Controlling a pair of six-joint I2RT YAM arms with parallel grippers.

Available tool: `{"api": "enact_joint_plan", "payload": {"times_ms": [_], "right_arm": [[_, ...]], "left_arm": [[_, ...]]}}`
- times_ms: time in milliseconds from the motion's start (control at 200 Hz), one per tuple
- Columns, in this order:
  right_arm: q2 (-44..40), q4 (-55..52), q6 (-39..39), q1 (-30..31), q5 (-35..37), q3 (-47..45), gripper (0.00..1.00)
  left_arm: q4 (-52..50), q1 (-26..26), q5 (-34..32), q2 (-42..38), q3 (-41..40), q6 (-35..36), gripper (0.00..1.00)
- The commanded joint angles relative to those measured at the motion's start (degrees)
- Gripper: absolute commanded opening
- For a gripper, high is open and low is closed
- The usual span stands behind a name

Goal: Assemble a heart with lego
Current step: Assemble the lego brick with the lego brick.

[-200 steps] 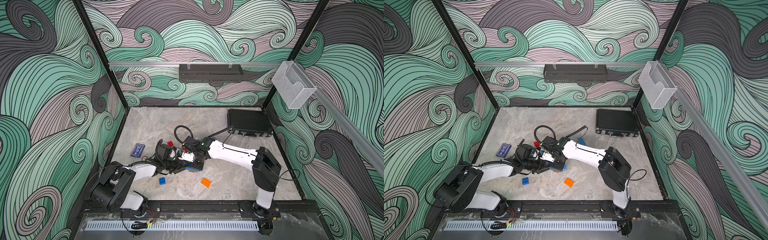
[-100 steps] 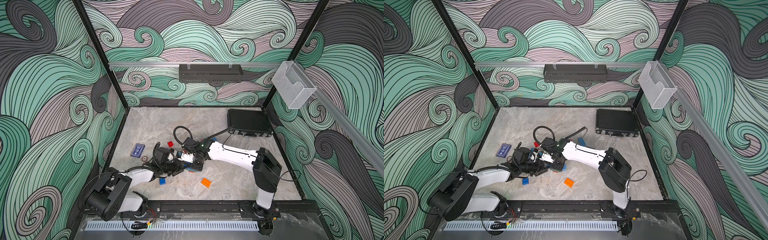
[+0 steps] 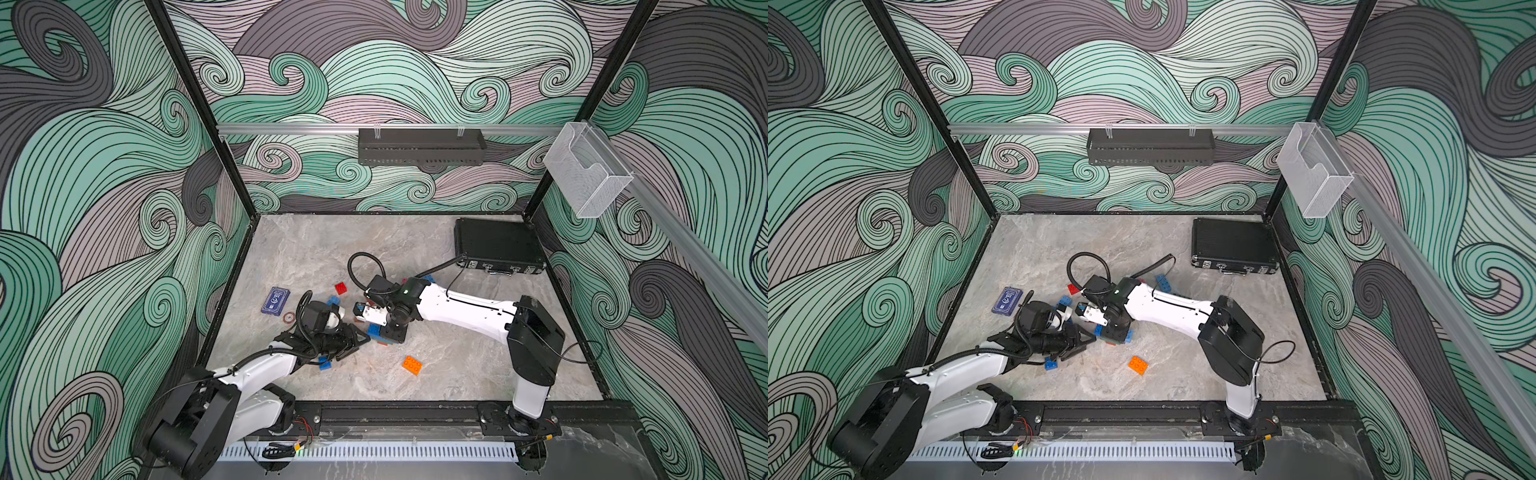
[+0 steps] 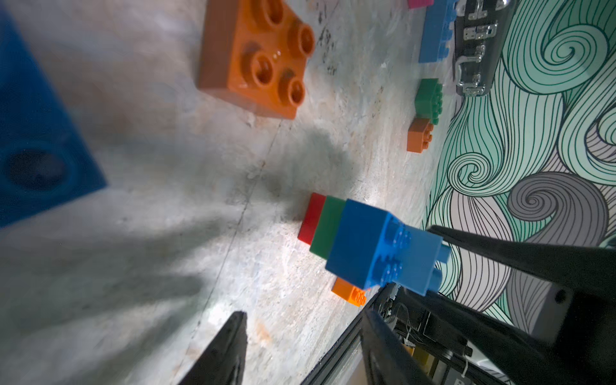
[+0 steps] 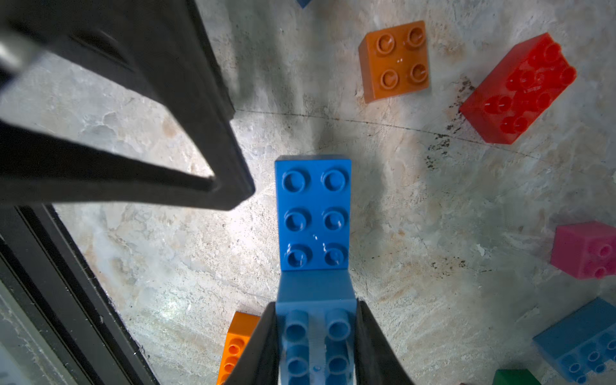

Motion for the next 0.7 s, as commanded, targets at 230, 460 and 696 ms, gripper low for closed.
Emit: {"api": "enact_joint_plan", "payload": {"times_ms": [230,460,696], "right_arm": [[0.7,-5.5,0.7,-0.2,-1.7,0.2,0.54],[-1.5,-5.7,1.8,-0.4,-2.3,0.8,0.6],[-6.8,-4.2,7.0,-3.6,-2.9,0.9,0.67]], "left_arm": [[-6.6,1.9,-1.8,-2.4,1.7,1.1,0.58],[-6.0,2.5,-1.1,-2.1,1.7,1.4,0.58],[-7.7,3.0,-0.9,-3.3,2.8,2.1,0.58]]}}
